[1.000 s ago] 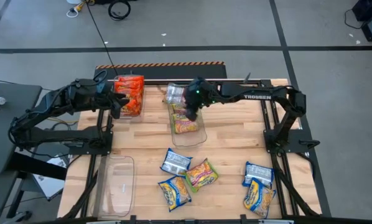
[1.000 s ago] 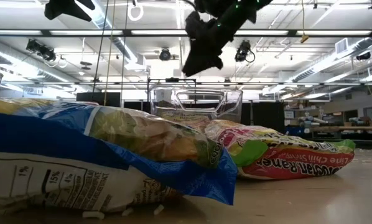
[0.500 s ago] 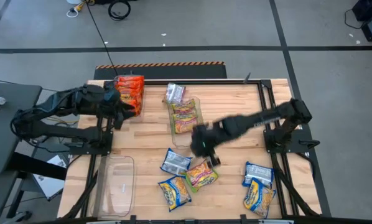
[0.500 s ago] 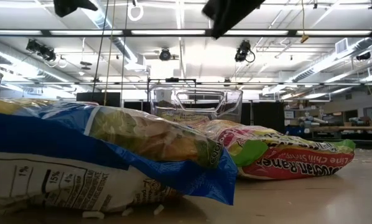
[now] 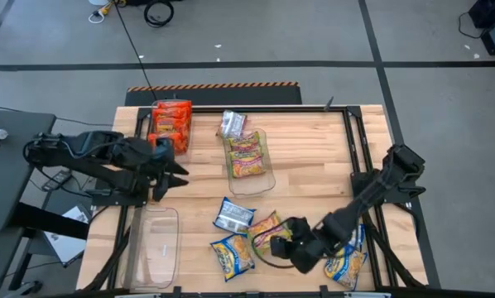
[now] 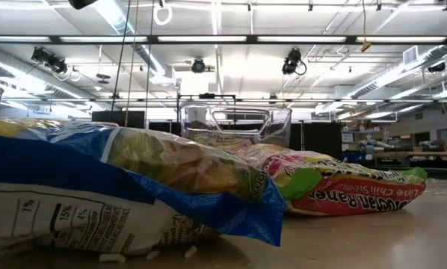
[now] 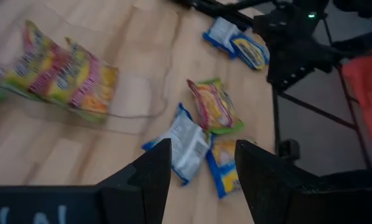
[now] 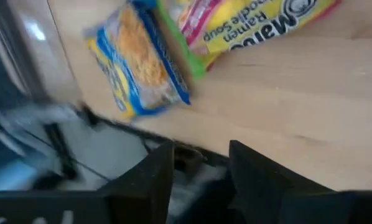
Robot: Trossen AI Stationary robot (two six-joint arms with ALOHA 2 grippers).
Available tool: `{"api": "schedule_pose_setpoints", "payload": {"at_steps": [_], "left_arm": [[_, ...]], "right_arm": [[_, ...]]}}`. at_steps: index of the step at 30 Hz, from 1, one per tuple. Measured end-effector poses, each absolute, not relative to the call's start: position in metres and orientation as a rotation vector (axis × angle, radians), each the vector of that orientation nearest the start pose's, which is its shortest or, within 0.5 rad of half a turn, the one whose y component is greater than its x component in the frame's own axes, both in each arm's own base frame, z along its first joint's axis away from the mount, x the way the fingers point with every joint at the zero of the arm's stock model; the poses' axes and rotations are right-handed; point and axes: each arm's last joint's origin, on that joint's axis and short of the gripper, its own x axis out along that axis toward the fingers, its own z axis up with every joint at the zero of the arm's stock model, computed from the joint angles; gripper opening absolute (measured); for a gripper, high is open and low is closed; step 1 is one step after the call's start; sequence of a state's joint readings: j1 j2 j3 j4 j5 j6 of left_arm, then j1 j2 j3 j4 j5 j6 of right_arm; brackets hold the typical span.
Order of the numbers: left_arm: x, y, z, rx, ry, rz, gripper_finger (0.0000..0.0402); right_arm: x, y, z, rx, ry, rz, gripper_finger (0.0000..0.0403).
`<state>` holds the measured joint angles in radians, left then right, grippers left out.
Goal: Sort Maruchan noodles
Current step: Put the bottom green noodle pack into the center transparent bin
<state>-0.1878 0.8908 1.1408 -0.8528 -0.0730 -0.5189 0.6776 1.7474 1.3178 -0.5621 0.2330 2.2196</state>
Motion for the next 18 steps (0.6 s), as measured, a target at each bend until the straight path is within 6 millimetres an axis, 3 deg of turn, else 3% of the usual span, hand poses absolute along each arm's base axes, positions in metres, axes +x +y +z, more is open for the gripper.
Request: {"api": "schedule_pose_setpoints", "payload": {"at_steps": [4,11,18], "left_arm": [[0.151,-0.036,0.372,-0.488,0.642,-0.003,0.0181],[0.148,-0.048,0.372,-0.589,0.667,-0.032,0.0181],[0.147,-0.054,0.373,-0.664,0.676,-0.046,0.0181]], "right_arm": [[0.286,0.225,0.214,1.654,0.751,-0.690,0.0183],[0.277,0.201,0.173,1.589,0.738,-0.796,0.0206],[0.279,0.202,0.147,1.660,0.725,-0.718,0.0206]]}}
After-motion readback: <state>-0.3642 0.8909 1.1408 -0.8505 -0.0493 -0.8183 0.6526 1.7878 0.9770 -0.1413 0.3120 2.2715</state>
